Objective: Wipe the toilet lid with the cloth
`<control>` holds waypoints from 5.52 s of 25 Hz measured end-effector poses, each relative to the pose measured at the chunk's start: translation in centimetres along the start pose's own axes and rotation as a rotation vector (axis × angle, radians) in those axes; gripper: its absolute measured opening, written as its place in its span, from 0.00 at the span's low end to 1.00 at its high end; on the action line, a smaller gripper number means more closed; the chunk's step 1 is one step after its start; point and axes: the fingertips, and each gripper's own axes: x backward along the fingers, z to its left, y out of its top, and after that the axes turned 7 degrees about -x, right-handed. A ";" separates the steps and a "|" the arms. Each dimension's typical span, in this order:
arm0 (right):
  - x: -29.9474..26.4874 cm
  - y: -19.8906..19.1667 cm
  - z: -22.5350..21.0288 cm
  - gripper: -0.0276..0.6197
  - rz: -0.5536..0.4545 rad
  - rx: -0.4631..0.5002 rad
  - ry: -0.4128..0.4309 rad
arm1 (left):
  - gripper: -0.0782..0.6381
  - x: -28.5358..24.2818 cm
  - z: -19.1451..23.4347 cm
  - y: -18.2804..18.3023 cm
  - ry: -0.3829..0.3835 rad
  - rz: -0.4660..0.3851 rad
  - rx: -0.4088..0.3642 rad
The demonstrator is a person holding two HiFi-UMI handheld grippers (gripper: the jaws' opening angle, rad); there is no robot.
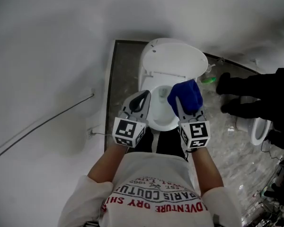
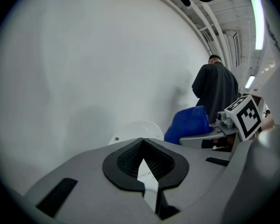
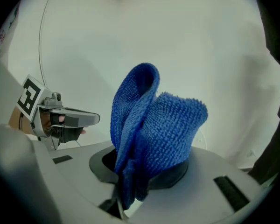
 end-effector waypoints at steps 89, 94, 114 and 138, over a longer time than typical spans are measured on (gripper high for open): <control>-15.6 -8.4 -11.8 0.19 0.048 -0.051 -0.050 | 0.12 -11.5 3.2 -11.8 0.140 0.029 0.132; -21.0 -8.7 -5.9 0.19 0.014 -0.045 0.070 | 0.12 -8.9 7.6 -14.2 0.219 0.035 0.133; -29.5 -8.4 -1.5 0.19 -0.064 -0.032 0.118 | 0.12 -7.5 11.7 -17.6 0.233 0.028 0.155; -23.7 -11.3 -15.5 0.19 -0.040 -0.088 -0.101 | 0.12 -15.6 4.7 -18.0 0.071 0.052 0.124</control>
